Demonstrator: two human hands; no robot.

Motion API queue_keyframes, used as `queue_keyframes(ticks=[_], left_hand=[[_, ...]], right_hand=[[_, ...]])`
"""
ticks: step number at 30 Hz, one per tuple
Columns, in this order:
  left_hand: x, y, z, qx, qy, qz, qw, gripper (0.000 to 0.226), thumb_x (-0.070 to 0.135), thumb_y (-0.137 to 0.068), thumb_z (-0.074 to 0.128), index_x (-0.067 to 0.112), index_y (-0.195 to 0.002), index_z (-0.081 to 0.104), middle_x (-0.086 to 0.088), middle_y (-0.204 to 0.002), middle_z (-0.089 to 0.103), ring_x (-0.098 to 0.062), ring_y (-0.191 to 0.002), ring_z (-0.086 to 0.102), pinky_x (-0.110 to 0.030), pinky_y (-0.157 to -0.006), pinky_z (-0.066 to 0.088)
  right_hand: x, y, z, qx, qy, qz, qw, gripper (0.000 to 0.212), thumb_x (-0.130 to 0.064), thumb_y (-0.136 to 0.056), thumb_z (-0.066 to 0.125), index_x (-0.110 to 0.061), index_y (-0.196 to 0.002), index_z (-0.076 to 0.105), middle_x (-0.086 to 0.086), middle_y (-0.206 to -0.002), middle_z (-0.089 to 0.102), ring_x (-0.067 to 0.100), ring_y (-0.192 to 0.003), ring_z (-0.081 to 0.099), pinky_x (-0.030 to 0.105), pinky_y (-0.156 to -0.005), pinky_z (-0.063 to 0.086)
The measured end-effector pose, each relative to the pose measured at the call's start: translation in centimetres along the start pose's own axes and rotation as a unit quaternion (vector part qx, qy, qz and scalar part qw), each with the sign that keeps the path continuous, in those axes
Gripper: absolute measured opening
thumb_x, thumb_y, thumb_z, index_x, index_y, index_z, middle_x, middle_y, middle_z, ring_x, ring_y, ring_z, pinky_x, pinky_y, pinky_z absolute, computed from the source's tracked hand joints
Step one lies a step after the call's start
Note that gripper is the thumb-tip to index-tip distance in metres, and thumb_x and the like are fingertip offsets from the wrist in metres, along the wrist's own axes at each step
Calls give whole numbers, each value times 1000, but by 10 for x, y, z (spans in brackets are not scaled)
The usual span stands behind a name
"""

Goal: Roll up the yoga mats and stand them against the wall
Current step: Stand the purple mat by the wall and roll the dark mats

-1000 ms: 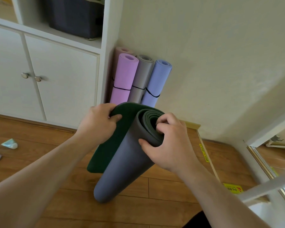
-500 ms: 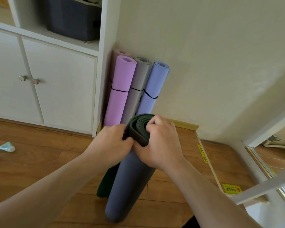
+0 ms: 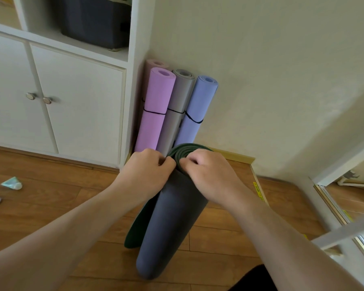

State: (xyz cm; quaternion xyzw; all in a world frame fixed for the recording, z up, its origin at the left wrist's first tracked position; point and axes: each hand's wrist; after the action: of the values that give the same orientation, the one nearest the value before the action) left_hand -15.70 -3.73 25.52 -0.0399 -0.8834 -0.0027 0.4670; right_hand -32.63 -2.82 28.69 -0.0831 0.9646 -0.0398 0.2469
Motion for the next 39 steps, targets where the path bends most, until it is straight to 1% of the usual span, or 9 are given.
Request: queue_keyframes(ticks=[3, 12, 15, 18, 24, 29, 33, 36, 39], left_hand=[[2, 0, -1, 19, -21, 4, 1000, 46, 32, -105, 55, 10, -65, 64, -5, -56, 60, -17, -50, 57, -25, -46, 43], [-2, -3, -10, 15, -46, 32, 998, 41, 29, -100, 60, 5, -68, 70, -13, -61, 67, -29, -60, 68, -44, -57, 58], [-3, -6, -14, 13, -53, 28, 998, 40, 33, -96, 60, 5, -71, 74, -12, -62, 70, -27, -61, 69, -47, -59, 60], [-2, -5, -14, 3, -68, 34, 997, 38, 35, -95, 62, 8, -71, 74, -7, -61, 70, -21, -59, 69, -37, -58, 61], [-2, 1, -14, 20, -60, 23, 998, 41, 34, -96, 63, 8, -66, 70, -10, -60, 68, -23, -57, 66, -26, -47, 49], [2, 0, -14, 2, -4, -6, 1000, 52, 47, -96, 60, 1, -74, 73, -14, -67, 72, -28, -62, 73, -49, -64, 63], [6, 1, -16, 1, -24, -13, 1000, 56, 67, -88, 67, 12, -82, 77, -4, -67, 74, -17, -53, 71, -43, -65, 65], [6, 3, -18, -18, -11, -15, 1000, 43, 61, -90, 72, 20, -84, 79, 0, -67, 75, -14, -51, 71, -40, -65, 66], [7, 9, -14, -42, 30, -12, 999, 32, 59, -89, 75, 26, -92, 78, 6, -69, 76, -16, -54, 73, -38, -62, 66]], right_hand=[[-2, -2, 1, -15, 49, -28, 998, 45, -42, -104, 55, -16, -67, 51, -2, -61, 51, 12, -61, 49, 24, -52, 32], [3, -2, 1, -35, 42, -81, 995, 45, -38, -107, 55, -25, -64, 50, -2, -61, 53, 16, -64, 52, 30, -59, 35], [0, 3, 8, -11, 102, -102, 989, 40, -36, -108, 51, -33, -68, 43, -9, -69, 49, 13, -72, 47, 35, -79, 39], [0, 14, 15, 54, 75, -78, 993, 13, -35, -102, 59, -25, -101, 51, -11, -104, 47, 8, -93, 42, 37, -101, 38], [-5, 13, 9, 80, 11, -48, 996, 73, -45, -86, 66, -33, -151, 36, -7, -142, 27, 19, -134, 39, 45, -121, 30], [-2, 6, 17, -16, 199, -42, 979, 89, -62, -91, 13, -16, -166, 26, 4, -166, 33, 23, -156, 24, 45, -128, 22], [-5, 10, 9, -64, 120, -31, 990, 87, -61, -88, 35, -19, -165, 32, -3, -163, 34, 17, -153, 24, 41, -127, 20], [-9, -2, -28, -145, -90, 59, 984, 94, -50, -74, 64, -27, -163, 40, -10, -162, 41, 10, -150, 35, 39, -126, 25], [-12, -19, -54, -23, -91, 49, 994, 59, -45, -101, 57, -30, -157, 49, -10, -161, 48, 9, -149, 41, 34, -123, 29]])
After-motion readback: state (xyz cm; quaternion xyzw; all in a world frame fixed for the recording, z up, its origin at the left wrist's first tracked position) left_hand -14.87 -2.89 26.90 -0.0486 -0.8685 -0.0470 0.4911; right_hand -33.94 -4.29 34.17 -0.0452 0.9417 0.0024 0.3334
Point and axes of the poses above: each hand's wrist, its own y-axis away from the middle knuckle, its own z-axis out of the palm, x = y × z
